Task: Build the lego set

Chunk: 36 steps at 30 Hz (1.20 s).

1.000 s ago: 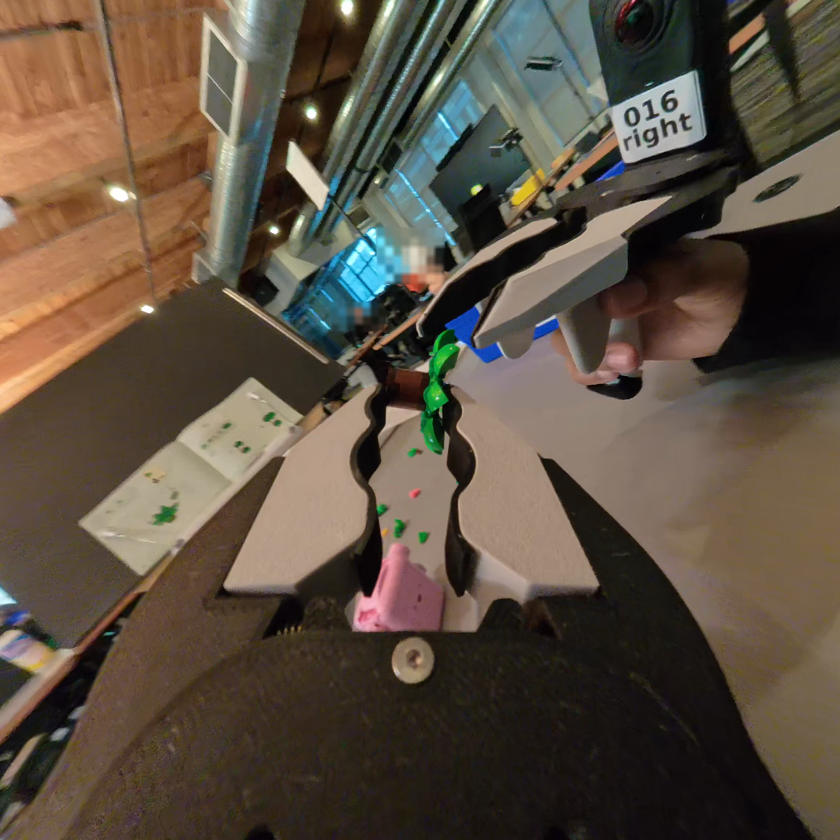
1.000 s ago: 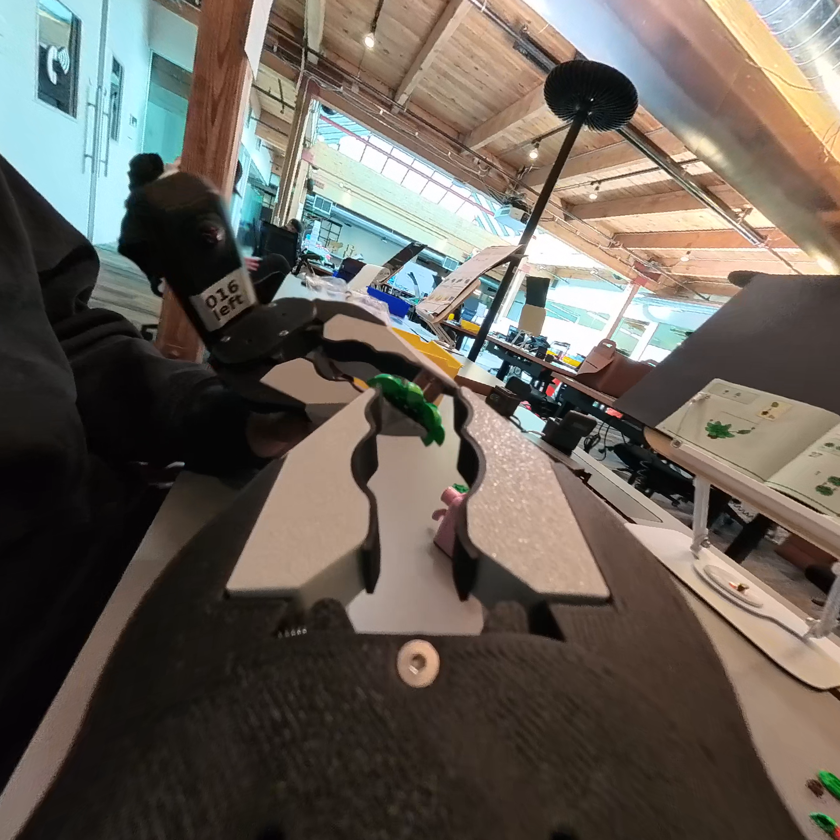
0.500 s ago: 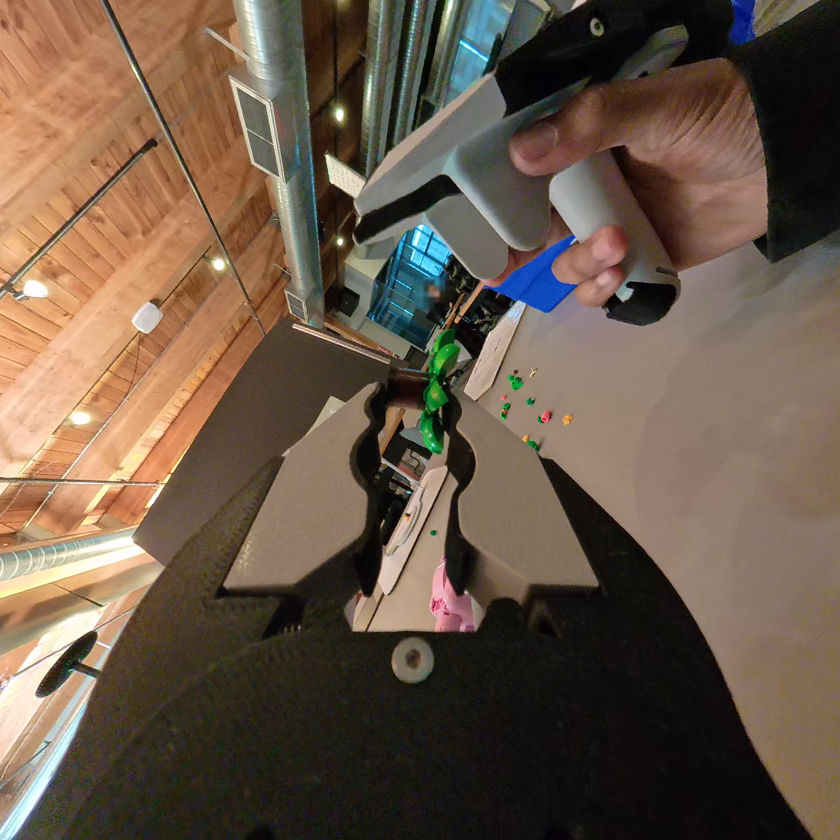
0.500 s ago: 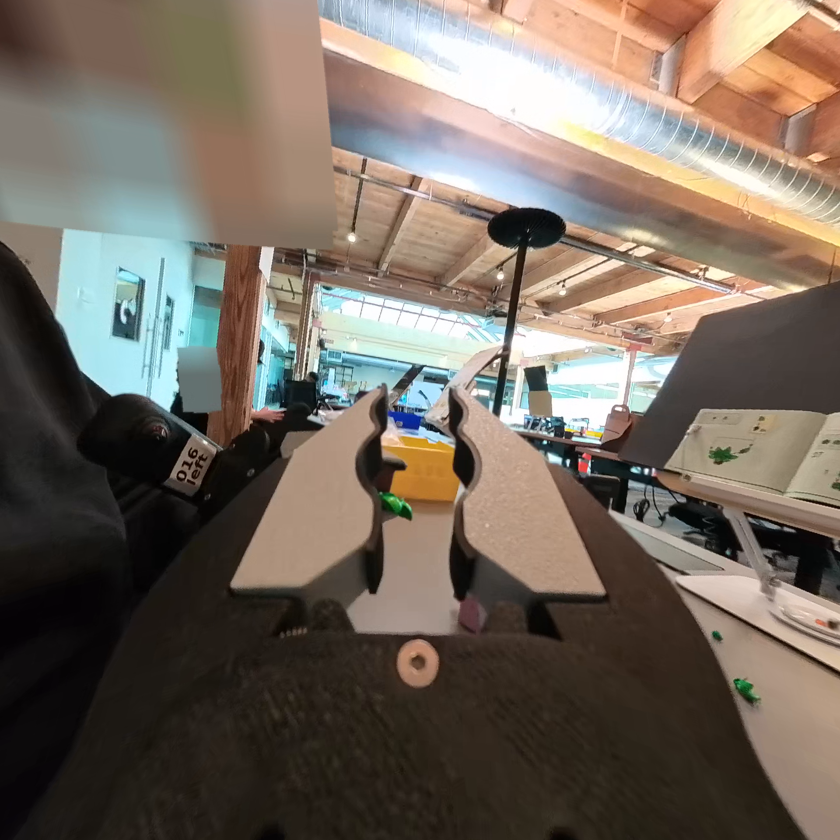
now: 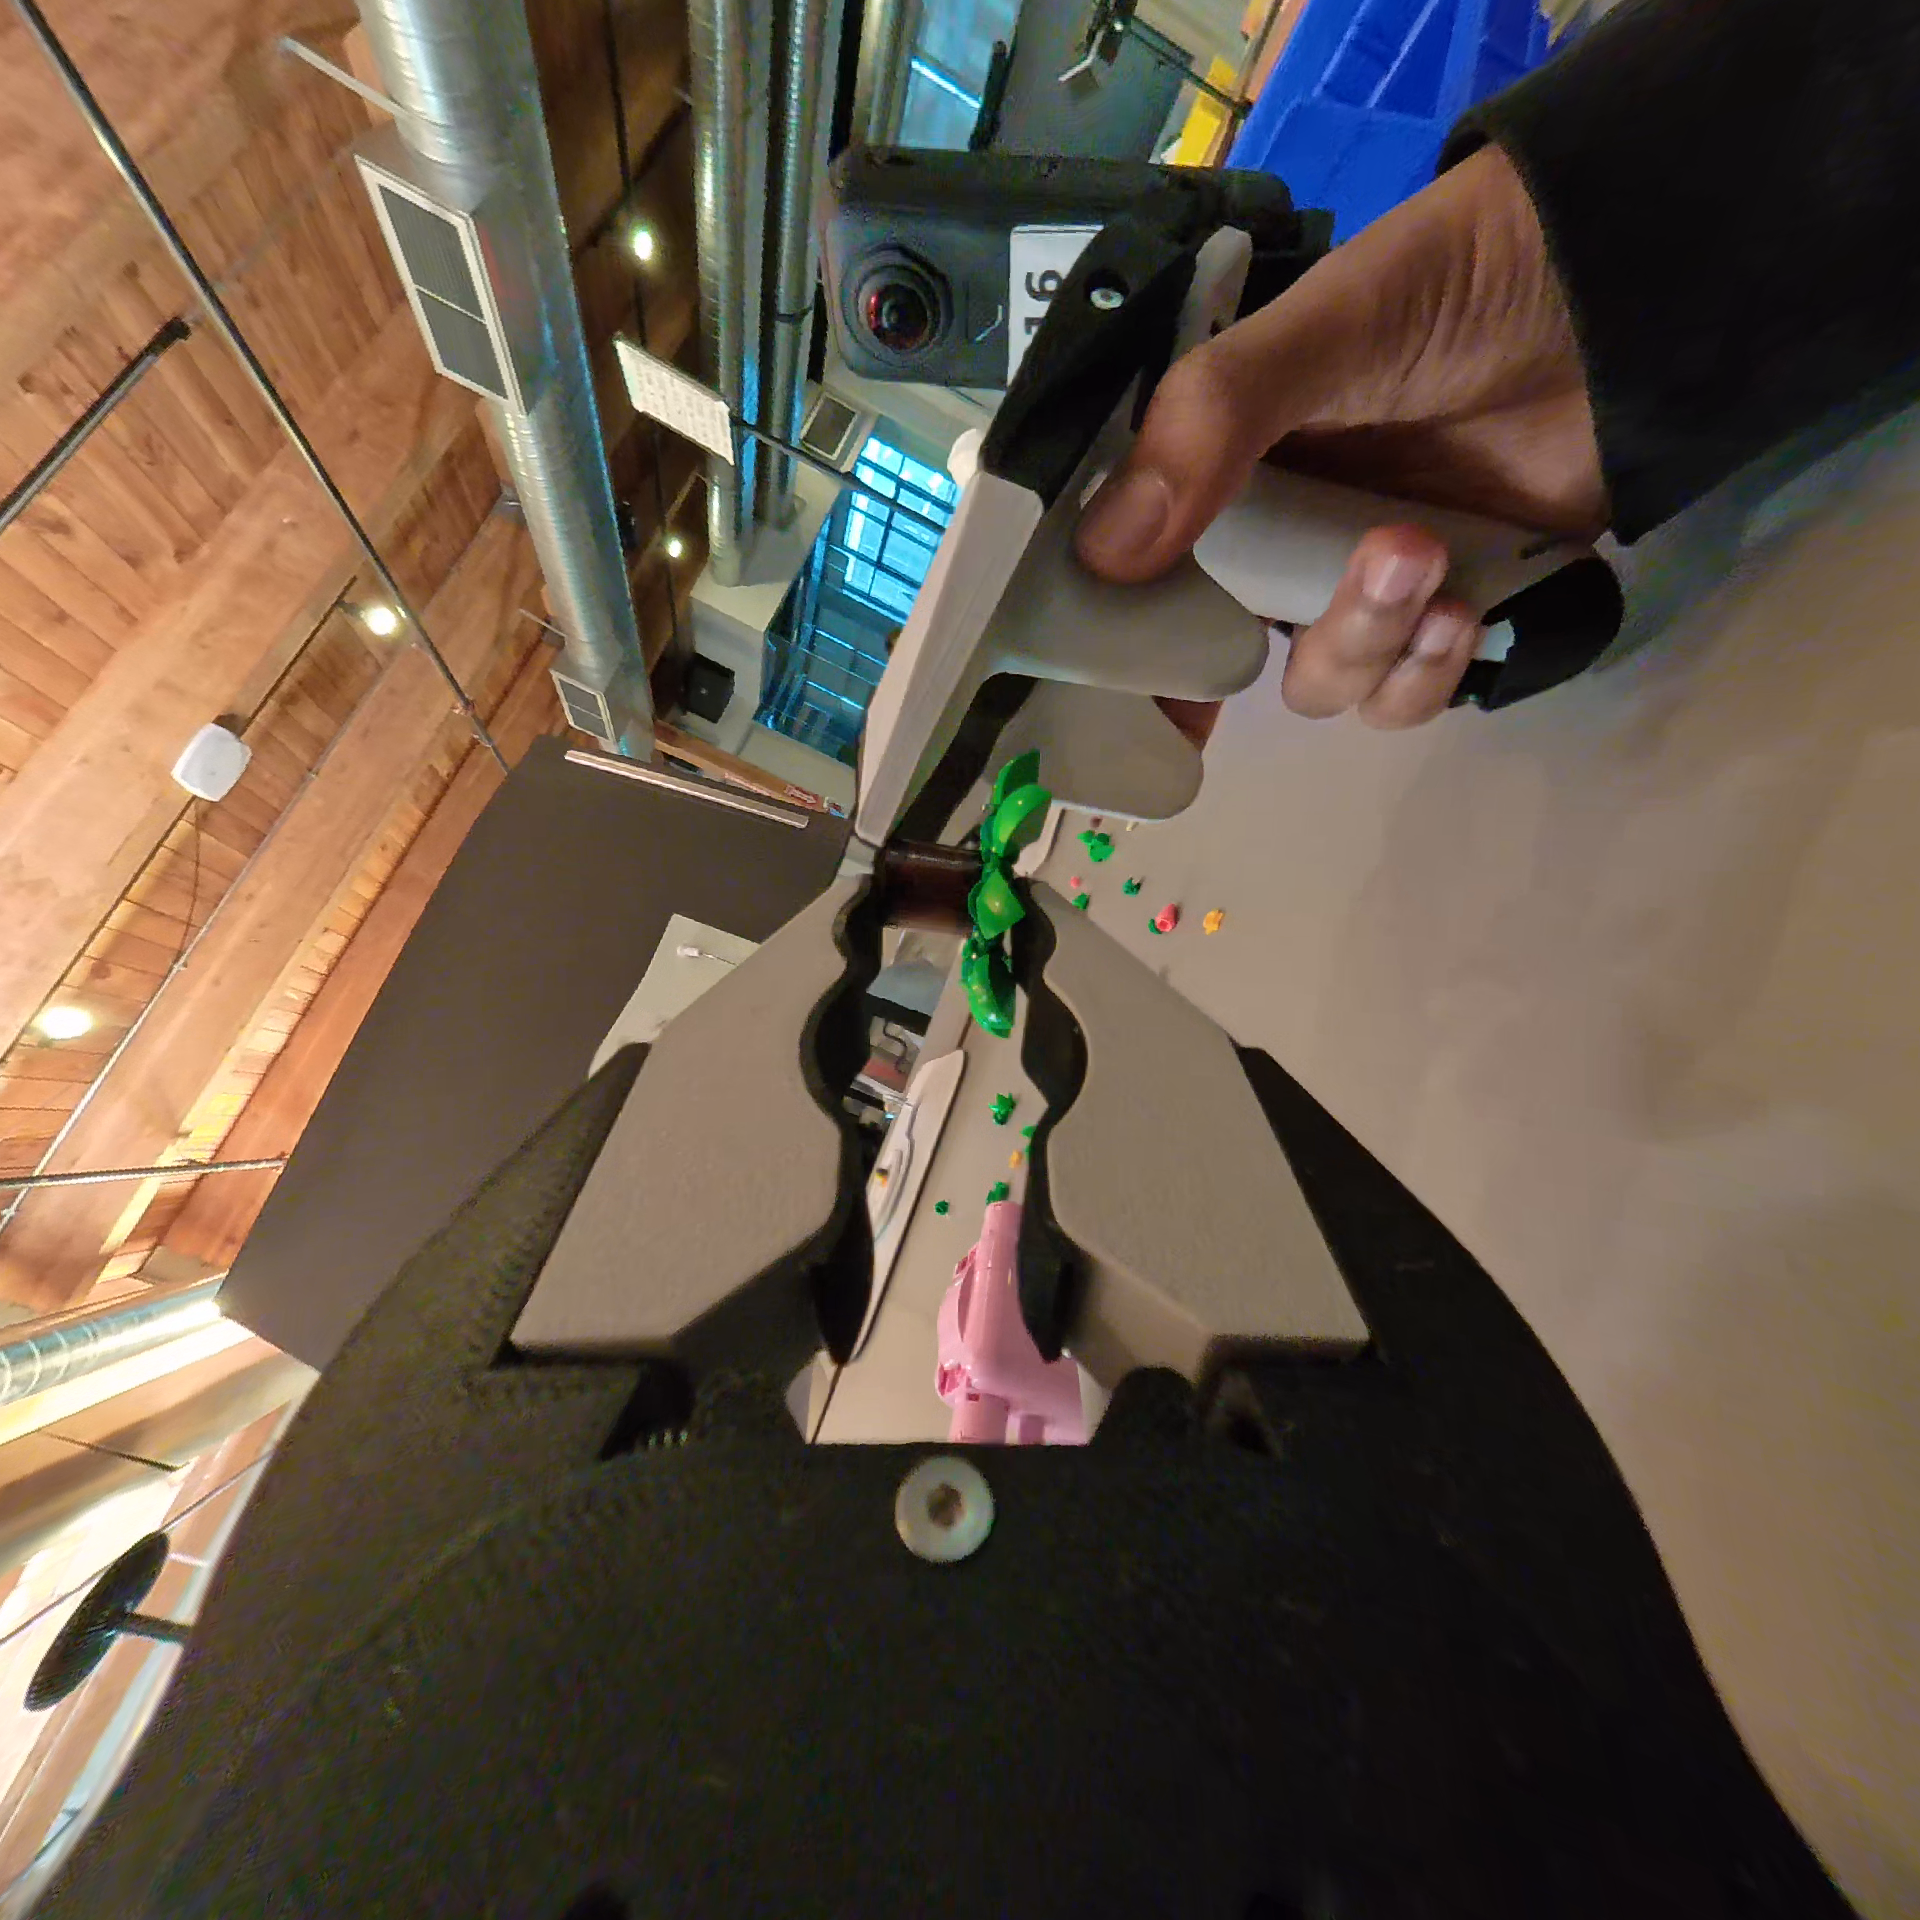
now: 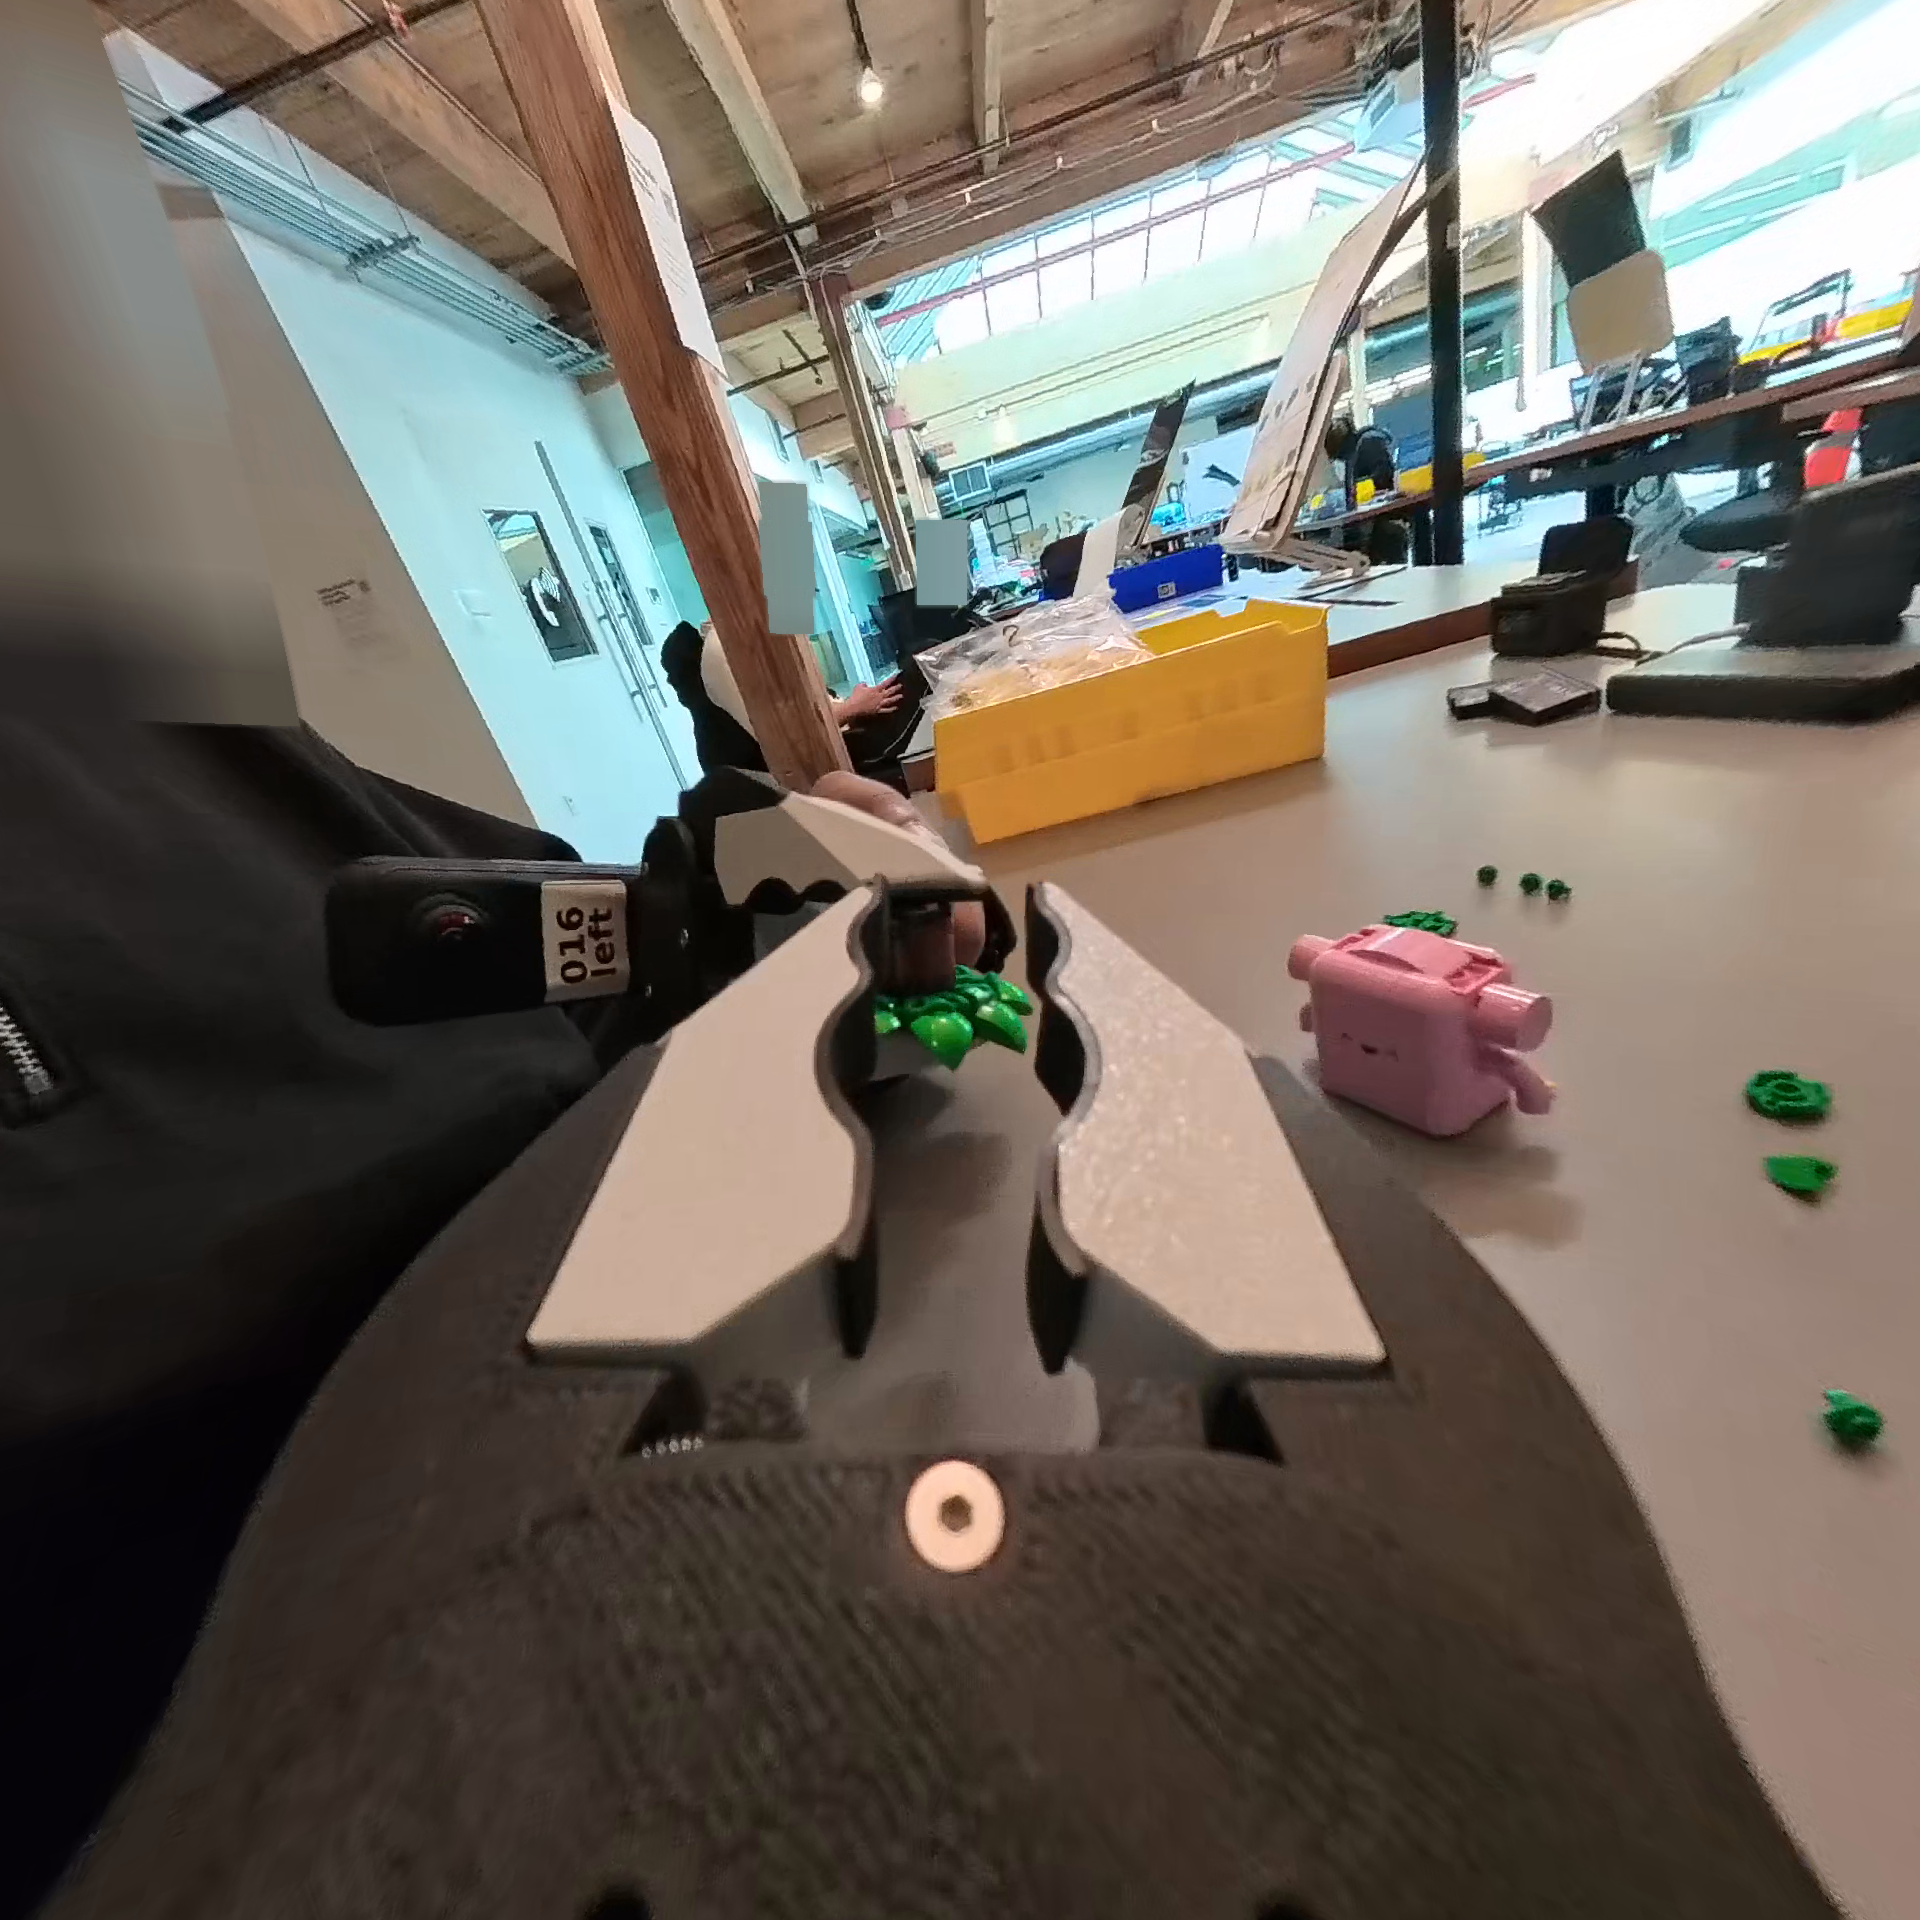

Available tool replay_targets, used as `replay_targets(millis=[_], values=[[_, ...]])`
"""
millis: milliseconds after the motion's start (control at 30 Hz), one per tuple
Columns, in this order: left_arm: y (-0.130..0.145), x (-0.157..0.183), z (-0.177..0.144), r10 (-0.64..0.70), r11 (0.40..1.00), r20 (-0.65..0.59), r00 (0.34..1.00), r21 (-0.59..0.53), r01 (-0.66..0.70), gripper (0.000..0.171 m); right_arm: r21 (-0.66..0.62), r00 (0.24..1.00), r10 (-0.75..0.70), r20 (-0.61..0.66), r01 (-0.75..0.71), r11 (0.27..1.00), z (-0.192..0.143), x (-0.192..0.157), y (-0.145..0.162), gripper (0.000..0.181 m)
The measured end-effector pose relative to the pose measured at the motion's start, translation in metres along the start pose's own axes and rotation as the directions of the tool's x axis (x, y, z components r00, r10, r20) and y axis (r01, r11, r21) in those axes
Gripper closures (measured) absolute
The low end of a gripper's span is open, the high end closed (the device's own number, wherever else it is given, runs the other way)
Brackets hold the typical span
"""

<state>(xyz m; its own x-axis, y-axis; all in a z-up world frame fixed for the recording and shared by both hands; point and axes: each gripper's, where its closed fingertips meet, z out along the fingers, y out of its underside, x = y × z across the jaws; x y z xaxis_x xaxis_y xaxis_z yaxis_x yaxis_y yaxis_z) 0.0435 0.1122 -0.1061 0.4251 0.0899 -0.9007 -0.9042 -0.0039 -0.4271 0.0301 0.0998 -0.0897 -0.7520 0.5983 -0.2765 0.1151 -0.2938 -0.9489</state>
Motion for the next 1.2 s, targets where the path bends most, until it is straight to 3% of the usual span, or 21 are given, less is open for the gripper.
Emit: replay_targets(millis=[200, 267, 333, 400, 467, 567, 633, 700, 733, 867, 1200], values=[[0.006, 0.006, 0.003, -0.069, 0.998, -0.057, 0.996, -0.015, 0.068, 0.152, 0.009, 0.999, -0.017, -0.033, 0.018, 1.000, -0.003, 0.005, -0.003, 0.152], [0.012, 0.006, 0.005, -0.184, 0.983, -0.097, 0.978, -0.027, 0.183, 0.152, 0.068, 0.998, -0.039, -0.045, 0.042, 0.997, -0.008, 0.004, -0.014, 0.153], [0.017, 0.002, 0.006, -0.391, 0.920, -0.152, 0.908, -0.039, 0.389, 0.151, 0.141, 0.997, -0.064, -0.039, 0.069, 0.988, -0.015, 0.000, -0.027, 0.154], [0.023, -0.006, 0.005, -0.609, 0.788, -0.211, 0.765, -0.048, 0.614, 0.152, 0.172, 0.988, -0.141, -0.069, 0.151, 0.973, -0.020, -0.005, -0.036, 0.156], [0.030, -0.011, 0.005, -0.776, 0.604, -0.282, 0.564, -0.079, 0.793, 0.152, 0.109, 0.924, -0.335, -0.183, 0.358, 0.927, -0.021, -0.007, -0.036, 0.157], [0.039, -0.016, 0.005, -0.900, 0.276, -0.387, 0.200, -0.152, 0.949, 0.152, -0.144, 0.668, -0.665, -0.334, 0.661, 0.737, -0.015, -0.001, -0.023, 0.157], [0.041, -0.022, 0.004, -0.899, 0.068, -0.438, -0.023, -0.191, 0.979, 0.152, -0.275, 0.522, -0.781, -0.342, 0.739, 0.615, -0.005, 0.002, -0.013, 0.153], [0.045, -0.024, 0.004, -0.882, -0.055, -0.447, -0.150, -0.218, 0.974, 0.153, -0.381, 0.440, -0.840, -0.318, 0.751, 0.538, 0.004, 0.008, -0.002, 0.148], [0.045, -0.024, 0.005, -0.878, -0.067, -0.449, -0.166, -0.228, 0.971, 0.153, -0.421, 0.408, -0.859, -0.310, 0.751, 0.509, 0.007, 0.012, 0.003, 0.143], [0.038, -0.009, 0.007, -0.877, -0.014, -0.457, -0.150, -0.288, 0.958, 0.152, -0.517, 0.323, -0.897, -0.300, 0.735, 0.438, 0.012, 0.022, 0.010, 0.122], [0.037, 0.007, 0.008, -0.872, -0.017, -0.450, -0.195, -0.371, 0.929, 0.152, -0.673, 0.136, -0.976, -0.168, 0.707, 0.215, 0.015, 0.037, 0.031, 0.123]])
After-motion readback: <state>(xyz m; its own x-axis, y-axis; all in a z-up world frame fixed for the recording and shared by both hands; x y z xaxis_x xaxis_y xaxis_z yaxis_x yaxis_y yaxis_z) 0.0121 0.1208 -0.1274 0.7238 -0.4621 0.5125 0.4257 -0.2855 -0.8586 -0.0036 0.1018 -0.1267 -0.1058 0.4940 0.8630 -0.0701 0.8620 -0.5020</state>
